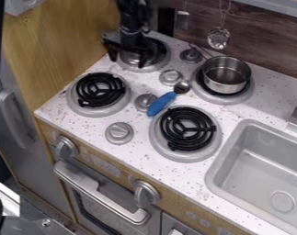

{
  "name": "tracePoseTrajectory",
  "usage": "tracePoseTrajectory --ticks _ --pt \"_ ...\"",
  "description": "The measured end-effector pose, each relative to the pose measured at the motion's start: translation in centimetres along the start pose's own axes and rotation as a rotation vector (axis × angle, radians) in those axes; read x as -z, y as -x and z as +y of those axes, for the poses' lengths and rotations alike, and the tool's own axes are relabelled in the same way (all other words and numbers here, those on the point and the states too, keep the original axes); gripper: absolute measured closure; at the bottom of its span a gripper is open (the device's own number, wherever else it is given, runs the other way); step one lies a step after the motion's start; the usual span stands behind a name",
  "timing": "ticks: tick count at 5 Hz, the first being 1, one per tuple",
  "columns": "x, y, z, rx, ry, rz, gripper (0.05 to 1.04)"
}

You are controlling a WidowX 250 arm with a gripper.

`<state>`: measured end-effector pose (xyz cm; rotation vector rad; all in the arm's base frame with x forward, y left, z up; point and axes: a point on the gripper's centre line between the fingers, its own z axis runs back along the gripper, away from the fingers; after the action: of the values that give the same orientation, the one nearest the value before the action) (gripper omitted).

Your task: Move the lid to the upper left burner

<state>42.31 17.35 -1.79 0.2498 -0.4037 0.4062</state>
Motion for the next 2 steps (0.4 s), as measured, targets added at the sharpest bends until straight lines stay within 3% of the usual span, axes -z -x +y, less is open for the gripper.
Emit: tracePoseTrajectory --ticks 1,2 --pt "1.0 -1.3 1.0 -0.070 0.068 -0.074 0.085" --pt "2.2 -3.0 0.6 -0.054 0.080 -0.119 0.085"
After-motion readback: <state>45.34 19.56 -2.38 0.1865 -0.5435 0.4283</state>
